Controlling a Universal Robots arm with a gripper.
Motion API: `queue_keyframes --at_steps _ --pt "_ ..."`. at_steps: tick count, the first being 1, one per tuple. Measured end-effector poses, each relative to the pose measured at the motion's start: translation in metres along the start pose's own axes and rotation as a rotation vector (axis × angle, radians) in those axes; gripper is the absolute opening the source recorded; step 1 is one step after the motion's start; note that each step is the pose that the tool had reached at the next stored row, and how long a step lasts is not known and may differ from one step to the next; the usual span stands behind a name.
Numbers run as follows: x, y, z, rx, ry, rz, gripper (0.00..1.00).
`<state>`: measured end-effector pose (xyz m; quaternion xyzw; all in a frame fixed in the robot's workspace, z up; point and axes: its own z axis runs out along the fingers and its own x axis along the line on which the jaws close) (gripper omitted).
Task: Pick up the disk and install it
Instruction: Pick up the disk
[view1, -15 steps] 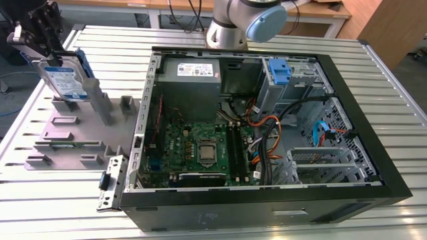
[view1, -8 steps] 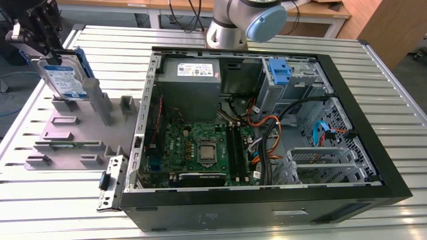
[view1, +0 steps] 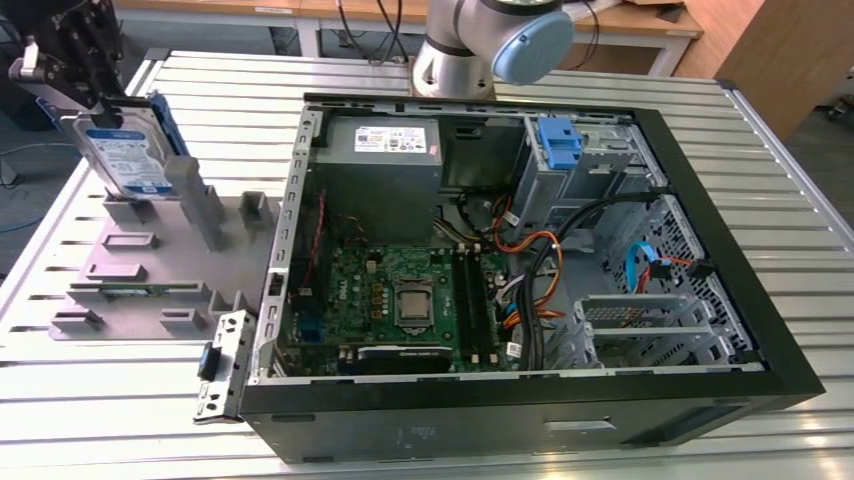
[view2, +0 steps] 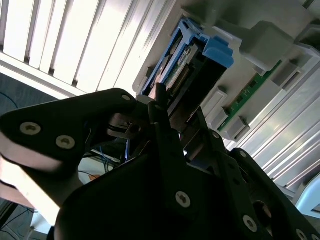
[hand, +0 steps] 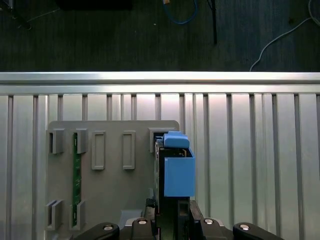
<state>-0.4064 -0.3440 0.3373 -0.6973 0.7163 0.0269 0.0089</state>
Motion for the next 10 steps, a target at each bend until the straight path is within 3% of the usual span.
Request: queue_keyframes --at_steps 10 --pt "-0.0007 0.0004 -0.0142 0.0002 -0.0001 0.000 0.35"
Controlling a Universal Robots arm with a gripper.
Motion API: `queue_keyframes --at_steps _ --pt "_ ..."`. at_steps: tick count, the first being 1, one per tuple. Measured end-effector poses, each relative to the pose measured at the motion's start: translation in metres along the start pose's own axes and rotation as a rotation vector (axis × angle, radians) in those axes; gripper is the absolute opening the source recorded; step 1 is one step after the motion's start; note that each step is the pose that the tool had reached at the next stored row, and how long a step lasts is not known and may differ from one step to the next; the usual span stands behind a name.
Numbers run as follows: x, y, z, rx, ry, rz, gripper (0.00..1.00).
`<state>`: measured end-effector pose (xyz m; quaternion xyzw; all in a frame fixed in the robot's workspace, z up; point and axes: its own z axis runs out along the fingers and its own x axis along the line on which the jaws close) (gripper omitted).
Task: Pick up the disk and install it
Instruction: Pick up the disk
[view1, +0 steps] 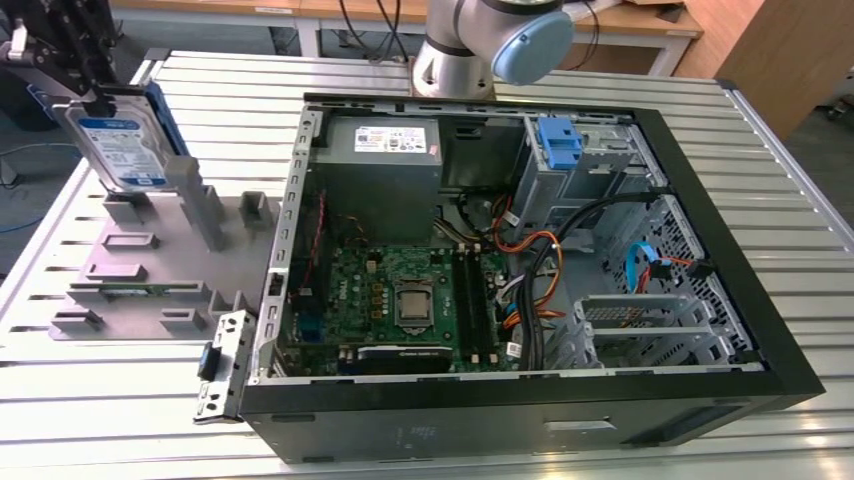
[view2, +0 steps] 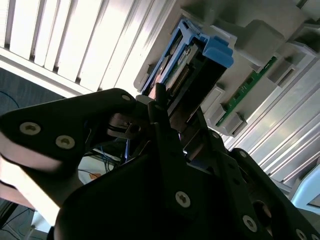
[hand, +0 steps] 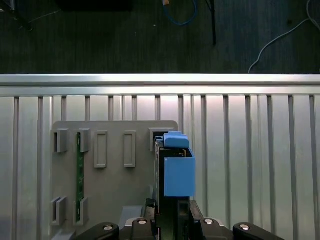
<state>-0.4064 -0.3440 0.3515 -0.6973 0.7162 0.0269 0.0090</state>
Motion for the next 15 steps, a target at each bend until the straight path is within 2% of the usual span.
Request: queue_keyframes --at_steps 15 --pt "-0.0009 0.0005 -0.0171 0.0000 0.0000 0.000 0.35"
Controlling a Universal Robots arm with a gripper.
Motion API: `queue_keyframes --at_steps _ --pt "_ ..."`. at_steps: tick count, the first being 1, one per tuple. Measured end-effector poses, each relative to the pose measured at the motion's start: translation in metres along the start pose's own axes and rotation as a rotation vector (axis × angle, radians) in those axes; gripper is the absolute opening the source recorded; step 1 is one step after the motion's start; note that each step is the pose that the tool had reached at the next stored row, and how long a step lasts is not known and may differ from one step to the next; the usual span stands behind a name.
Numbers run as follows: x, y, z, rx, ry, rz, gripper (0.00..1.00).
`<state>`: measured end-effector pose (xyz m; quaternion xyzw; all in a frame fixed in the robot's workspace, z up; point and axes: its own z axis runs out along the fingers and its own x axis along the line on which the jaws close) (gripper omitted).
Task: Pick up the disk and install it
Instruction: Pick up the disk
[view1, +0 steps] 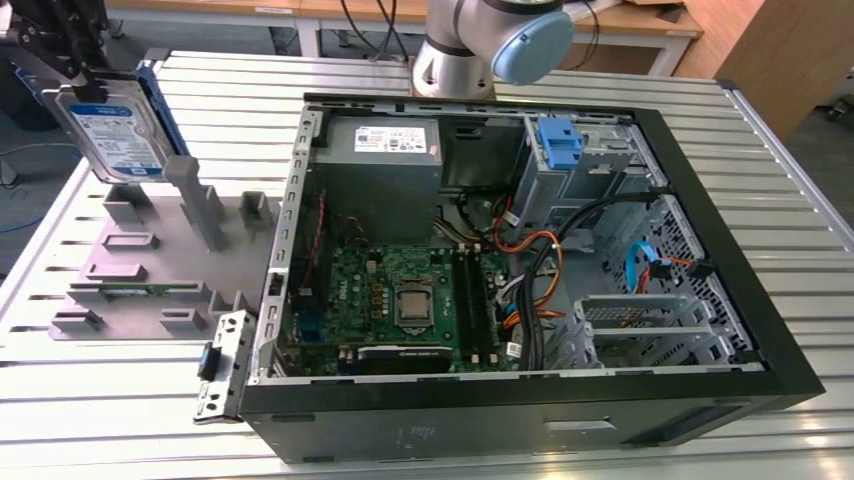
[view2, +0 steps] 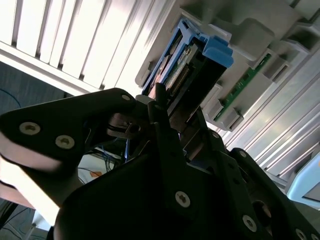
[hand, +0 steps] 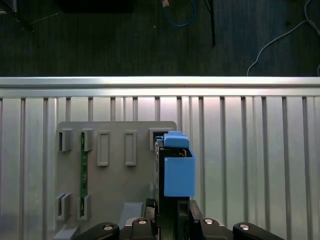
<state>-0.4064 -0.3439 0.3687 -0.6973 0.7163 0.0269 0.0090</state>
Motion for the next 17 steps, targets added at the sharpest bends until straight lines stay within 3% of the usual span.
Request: queue_keyframes --at_steps 17 --pt "-0.0003 0.0001 -0.0057 0.0002 -0.0001 0.000 0.35"
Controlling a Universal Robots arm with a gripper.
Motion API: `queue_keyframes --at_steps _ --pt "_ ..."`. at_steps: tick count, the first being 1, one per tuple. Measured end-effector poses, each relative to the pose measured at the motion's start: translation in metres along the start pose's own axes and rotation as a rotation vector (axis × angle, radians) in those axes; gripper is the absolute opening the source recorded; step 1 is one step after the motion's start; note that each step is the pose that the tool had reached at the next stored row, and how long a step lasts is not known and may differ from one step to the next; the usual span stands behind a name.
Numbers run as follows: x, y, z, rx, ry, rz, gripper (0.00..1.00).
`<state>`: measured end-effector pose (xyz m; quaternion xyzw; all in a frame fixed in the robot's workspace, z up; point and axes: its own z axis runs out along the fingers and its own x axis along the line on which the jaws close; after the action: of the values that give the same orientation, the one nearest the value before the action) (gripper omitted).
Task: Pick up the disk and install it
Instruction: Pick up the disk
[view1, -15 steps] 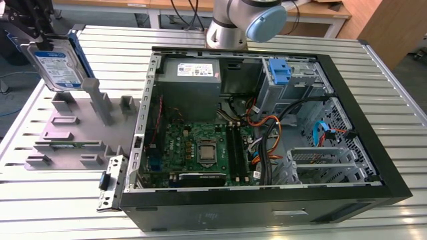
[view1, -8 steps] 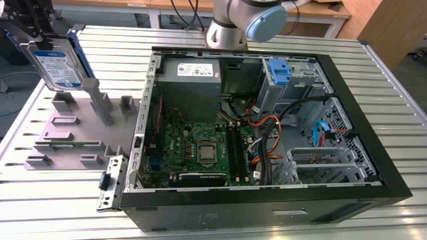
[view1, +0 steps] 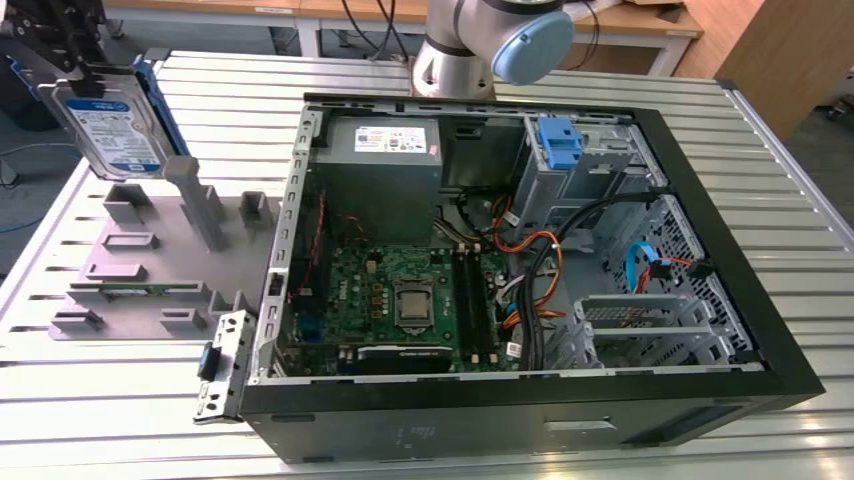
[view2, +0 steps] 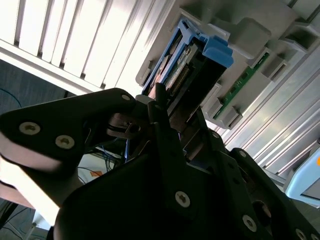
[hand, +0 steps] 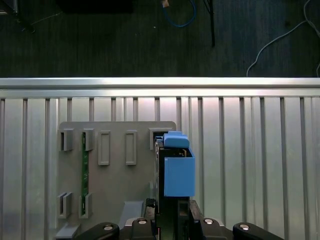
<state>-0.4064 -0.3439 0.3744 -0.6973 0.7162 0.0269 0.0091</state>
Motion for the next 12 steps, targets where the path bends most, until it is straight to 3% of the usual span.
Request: queue_keyframes --at_steps 7,12 --pt "0.0000 0.0001 -0.0009 -0.0005 0.0003 0.000 0.35" --pt "-0.0003 0.0001 -0.0062 -0.0003 0.0001 0.000 0.35"
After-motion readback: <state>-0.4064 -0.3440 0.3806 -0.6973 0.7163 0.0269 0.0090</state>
